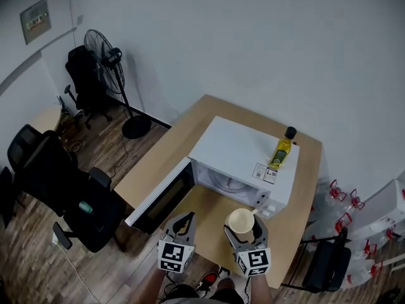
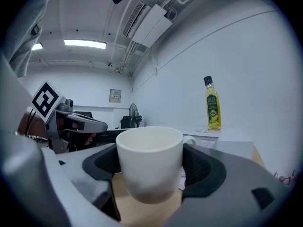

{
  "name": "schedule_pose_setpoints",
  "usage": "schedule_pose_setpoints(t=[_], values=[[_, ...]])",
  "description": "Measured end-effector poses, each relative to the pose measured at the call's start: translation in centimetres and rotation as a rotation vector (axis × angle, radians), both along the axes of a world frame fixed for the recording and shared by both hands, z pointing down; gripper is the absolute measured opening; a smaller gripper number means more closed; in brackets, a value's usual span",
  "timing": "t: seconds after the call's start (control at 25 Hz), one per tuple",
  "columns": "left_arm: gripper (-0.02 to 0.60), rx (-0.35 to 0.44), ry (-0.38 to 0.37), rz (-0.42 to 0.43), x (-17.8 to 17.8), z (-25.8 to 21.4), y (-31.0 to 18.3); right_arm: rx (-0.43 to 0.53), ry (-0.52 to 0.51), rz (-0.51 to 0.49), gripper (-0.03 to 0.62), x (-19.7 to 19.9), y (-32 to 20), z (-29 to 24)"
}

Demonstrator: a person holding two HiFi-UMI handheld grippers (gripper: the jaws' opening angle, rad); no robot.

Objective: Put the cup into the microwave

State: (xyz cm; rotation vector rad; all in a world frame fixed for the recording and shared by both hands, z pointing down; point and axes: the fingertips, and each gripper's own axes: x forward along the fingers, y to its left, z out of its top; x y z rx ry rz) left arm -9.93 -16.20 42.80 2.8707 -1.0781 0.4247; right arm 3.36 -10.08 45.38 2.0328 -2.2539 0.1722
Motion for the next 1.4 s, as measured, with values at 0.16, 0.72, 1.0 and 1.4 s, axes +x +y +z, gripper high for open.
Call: schedule_pose_setpoints(t=[0.16, 0.72, 1.0, 1.4], values=[[0.025, -0.013, -0.011, -0.036, 0.2, 0.8, -1.6, -0.02, 0.007, -0.033, 0.393, 0.1, -2.4, 1.4], [0.025, -0.07, -0.031, -0.096, 2.4, 5.9, -6.9, -0.076, -0.026, -0.057, 0.393, 1.9, -9.8, 7.0], [0.025, -0.091, -0.036, -0.118, 2.8, 8.1, -9.4, -0.089, -0.032, -0.046, 0.393, 2.9, -13.1, 9.2], [0.025, -0.104, -0.033, -0.131, 4.0, 10.0, -11.8, -0.107, -0.01, -0.033, 0.393, 4.3, -16.8, 11.8]])
